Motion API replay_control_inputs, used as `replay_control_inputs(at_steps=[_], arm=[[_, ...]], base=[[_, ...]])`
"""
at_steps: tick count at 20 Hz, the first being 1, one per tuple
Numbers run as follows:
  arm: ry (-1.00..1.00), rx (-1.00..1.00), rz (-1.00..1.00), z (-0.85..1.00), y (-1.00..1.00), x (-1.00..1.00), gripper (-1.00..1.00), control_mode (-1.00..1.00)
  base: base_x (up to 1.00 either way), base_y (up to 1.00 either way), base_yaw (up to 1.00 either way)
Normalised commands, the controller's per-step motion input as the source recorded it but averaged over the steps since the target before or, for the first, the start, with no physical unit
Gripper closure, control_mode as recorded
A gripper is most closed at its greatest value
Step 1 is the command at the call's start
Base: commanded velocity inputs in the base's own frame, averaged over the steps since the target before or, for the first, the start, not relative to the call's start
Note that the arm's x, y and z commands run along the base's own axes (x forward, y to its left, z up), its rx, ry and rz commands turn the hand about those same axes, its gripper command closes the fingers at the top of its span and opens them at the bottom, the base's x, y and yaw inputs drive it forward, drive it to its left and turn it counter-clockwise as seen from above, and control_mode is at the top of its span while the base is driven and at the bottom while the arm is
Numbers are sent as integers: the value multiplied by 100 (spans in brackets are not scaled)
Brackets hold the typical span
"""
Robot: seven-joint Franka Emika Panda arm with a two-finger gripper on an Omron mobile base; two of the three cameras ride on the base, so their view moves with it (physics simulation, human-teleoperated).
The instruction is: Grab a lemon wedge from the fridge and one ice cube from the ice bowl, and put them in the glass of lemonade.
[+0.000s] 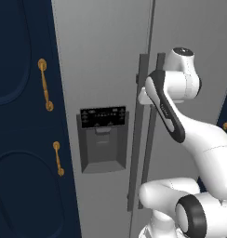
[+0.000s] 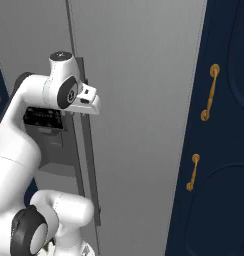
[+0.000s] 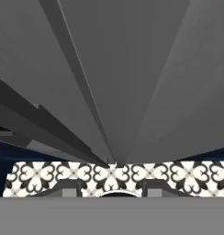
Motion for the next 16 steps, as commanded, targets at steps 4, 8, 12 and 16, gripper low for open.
replay_control_inputs(at_steps=[4,8,12,16], arm=[[0,0,0,0,0,-7,-100,-100],[-9,-1,0,0,8,-50,-100,-100],[-6,0,0,0,11,-12,-100,100],[0,0,0,0,0,0,-100,100]], base=[[0,0,0],[0,0,0],[-32,18,0],[-74,0,0]])
